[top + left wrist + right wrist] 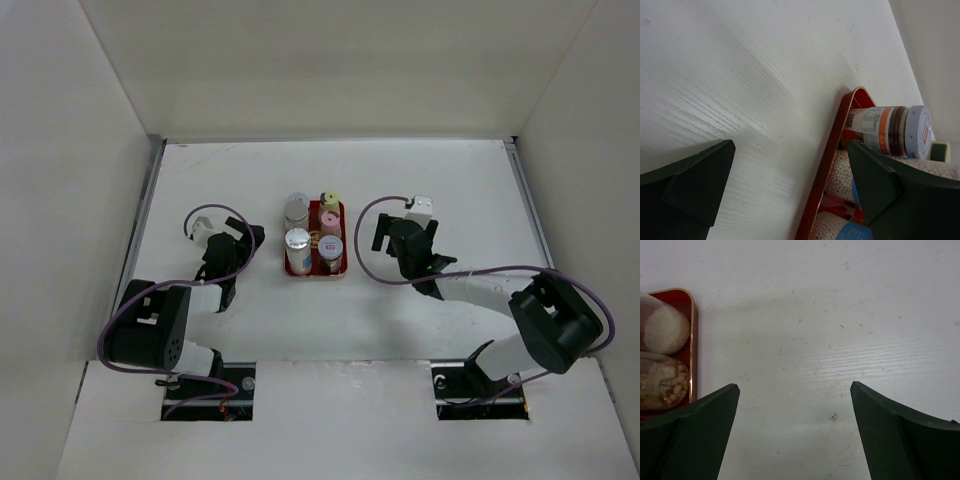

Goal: Organize the condiment bottles

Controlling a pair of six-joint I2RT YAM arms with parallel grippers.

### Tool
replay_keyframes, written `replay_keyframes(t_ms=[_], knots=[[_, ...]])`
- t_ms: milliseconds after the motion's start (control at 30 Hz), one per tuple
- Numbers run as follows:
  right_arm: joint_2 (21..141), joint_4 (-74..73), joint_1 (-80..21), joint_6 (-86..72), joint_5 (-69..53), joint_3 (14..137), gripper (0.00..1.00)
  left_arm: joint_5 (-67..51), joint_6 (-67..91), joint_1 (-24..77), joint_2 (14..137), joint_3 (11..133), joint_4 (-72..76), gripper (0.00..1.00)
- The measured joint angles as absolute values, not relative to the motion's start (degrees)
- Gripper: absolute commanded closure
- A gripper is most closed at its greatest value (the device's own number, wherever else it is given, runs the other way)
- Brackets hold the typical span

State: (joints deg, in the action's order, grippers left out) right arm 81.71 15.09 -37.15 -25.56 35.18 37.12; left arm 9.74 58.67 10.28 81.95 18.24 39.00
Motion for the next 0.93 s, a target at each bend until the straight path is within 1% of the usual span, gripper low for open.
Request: replay_keyframes(t_ms=[500,933], knots=[[84.01,25.10,-38.00,-23.11,35.09,35.94,0.00,9.19,58.67,10.44,81.97,18.94,38.76,0.00],[85.27,27.57,-40.77,-22.24,33.21,35.94,0.00,8.34,58.67,10.66,81.97,19.18,38.76,0.00]])
